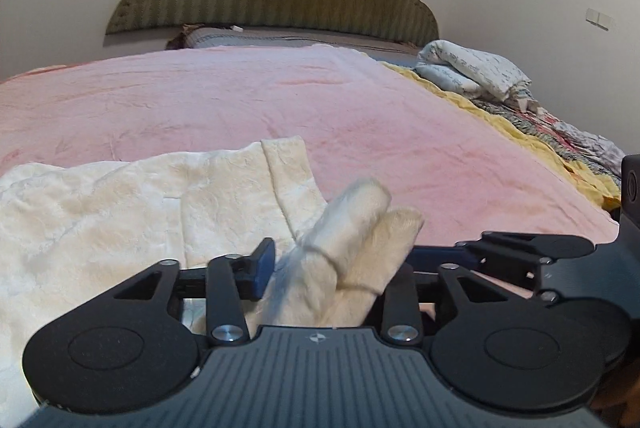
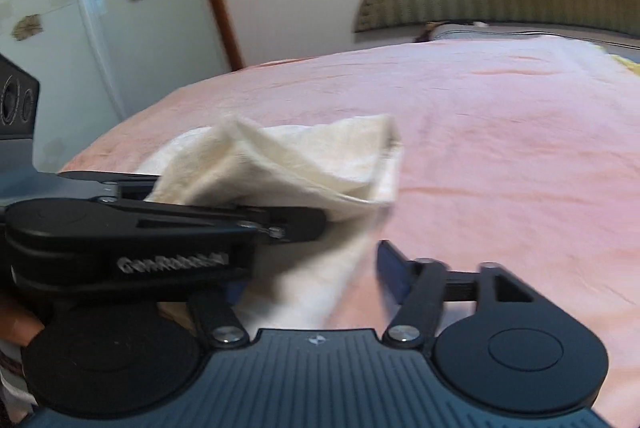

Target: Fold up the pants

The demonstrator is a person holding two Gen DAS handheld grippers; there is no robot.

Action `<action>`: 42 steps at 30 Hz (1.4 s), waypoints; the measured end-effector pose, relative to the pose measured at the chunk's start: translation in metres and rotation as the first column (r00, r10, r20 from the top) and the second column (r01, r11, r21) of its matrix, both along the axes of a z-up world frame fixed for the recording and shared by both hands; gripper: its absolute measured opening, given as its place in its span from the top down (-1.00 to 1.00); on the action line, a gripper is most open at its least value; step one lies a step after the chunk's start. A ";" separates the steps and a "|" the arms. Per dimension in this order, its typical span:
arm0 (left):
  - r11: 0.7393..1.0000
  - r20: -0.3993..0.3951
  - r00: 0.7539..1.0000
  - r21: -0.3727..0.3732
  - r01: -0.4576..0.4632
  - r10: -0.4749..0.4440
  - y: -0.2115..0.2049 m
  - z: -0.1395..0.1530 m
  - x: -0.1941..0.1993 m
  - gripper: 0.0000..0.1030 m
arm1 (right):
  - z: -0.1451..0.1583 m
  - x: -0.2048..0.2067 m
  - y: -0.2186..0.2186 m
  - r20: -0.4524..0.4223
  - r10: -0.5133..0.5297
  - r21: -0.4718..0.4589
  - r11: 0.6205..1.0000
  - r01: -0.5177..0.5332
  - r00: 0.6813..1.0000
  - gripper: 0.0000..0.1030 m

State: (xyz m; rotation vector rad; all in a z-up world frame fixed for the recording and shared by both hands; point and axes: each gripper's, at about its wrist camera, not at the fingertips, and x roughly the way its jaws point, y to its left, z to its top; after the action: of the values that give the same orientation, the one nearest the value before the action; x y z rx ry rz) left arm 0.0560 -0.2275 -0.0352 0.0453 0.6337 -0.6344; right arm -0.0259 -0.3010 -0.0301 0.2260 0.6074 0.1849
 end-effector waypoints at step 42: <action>0.910 -0.056 0.916 -0.102 -0.402 0.398 0.247 0.045 -0.003 -0.45 | 0.031 -0.025 0.115 0.137 0.384 0.147 0.904 -0.402 0.913 -0.38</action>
State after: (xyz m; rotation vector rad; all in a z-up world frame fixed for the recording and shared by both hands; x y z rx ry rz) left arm 0.0535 0.0195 0.0095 -0.1979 0.6163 -0.2712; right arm -0.0507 -0.1863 0.0013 0.2568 0.5274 0.6405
